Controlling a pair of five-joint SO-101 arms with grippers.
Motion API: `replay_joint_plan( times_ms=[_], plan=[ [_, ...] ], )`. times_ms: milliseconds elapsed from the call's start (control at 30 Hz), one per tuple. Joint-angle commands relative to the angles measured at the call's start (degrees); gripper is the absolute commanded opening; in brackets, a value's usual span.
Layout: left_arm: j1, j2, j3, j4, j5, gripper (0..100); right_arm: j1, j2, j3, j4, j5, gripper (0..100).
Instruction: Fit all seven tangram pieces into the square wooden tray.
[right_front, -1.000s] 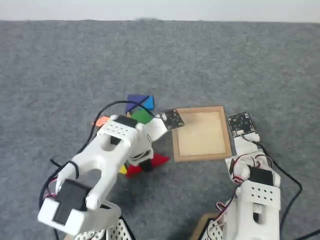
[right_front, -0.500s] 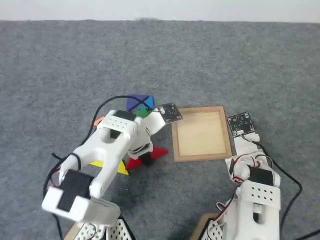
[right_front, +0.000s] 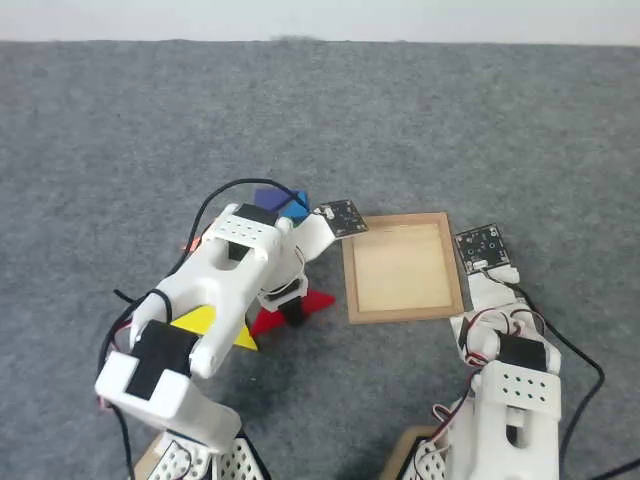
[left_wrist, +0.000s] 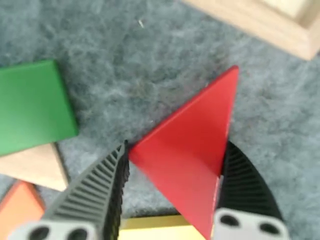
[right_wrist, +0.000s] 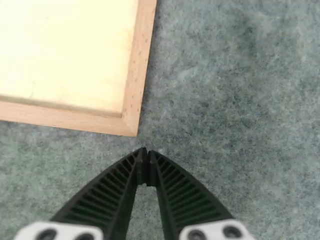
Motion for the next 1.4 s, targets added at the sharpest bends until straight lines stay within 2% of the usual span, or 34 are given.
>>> replay_joint_plan(
  times_ms=[0,133,267,467,667,967,1233,1367],
  plan=[
    [0.18,0.35,-1.45,0.09,3.34,13,-0.48,-1.54,-0.79,-0.22,0.62,0.9],
    [0.18,-6.33,-1.36,0.70,3.87,13,-0.48,-1.54,-0.79,-0.22,0.62,0.9],
    [0.62,-13.71,-3.03,5.01,6.42,13,-0.48,-1.54,-1.05,-0.22,0.62,0.9],
    [6.42,-17.14,-7.69,5.89,18.90,13,-0.48,-1.54,-1.14,-0.13,0.35,0.9],
    [12.48,-10.55,-18.15,5.89,34.64,13,-0.48,-1.54,-1.14,-0.04,0.26,0.9],
    [13.63,6.86,-31.43,6.24,53.71,13,-0.48,-1.54,-1.14,-0.04,0.35,0.9],
    [14.42,6.59,-31.52,6.33,48.97,10,-0.48,-1.54,-1.14,-0.22,0.62,0.9],
    [11.34,2.99,-31.43,6.68,47.12,10,-0.48,-1.54,-1.05,-0.22,0.62,0.9]
  ],
)
